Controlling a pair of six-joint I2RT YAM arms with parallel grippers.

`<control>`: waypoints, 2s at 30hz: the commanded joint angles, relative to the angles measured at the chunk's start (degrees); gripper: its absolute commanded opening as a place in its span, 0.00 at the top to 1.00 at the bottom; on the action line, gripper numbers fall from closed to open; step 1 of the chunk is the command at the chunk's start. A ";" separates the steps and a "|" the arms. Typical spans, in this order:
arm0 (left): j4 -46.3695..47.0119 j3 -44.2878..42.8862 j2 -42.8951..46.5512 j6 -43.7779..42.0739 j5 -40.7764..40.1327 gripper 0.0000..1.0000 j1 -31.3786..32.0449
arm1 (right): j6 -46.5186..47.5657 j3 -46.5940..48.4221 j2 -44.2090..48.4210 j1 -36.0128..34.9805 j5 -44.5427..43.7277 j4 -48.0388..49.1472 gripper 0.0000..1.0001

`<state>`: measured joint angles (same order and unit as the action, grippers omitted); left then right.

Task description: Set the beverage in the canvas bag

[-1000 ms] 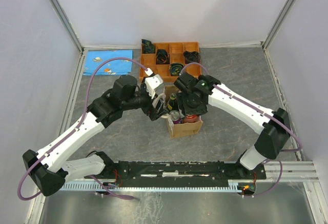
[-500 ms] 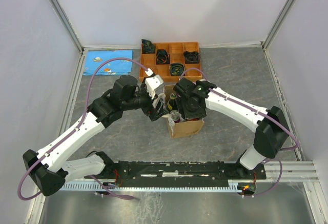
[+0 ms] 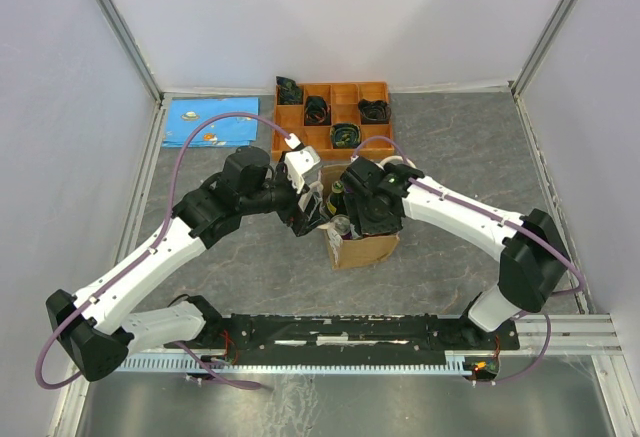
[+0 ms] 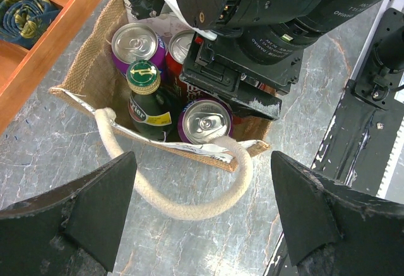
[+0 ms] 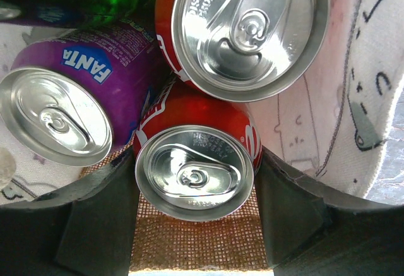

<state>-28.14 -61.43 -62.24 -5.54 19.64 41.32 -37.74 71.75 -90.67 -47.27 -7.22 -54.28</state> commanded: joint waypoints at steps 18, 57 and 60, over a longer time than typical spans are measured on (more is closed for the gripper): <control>2.30 -0.23 0.27 -1.05 1.80 0.07 -0.30 | 0.92 6.04 3.71 -0.81 -0.36 -2.69 0.14; 2.27 -3.73 5.79 8.82 1.53 0.05 -7.57 | -5.26 13.61 16.24 -0.55 -9.35 -1.41 0.01; 2.35 -2.77 6.51 8.55 0.88 0.05 -7.84 | -5.67 11.61 17.20 -0.55 -8.47 0.79 0.01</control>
<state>-26.87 -65.23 -57.65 0.84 20.03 34.15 -41.58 85.45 -75.24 -47.79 -15.51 -57.12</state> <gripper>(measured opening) 0.943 0.991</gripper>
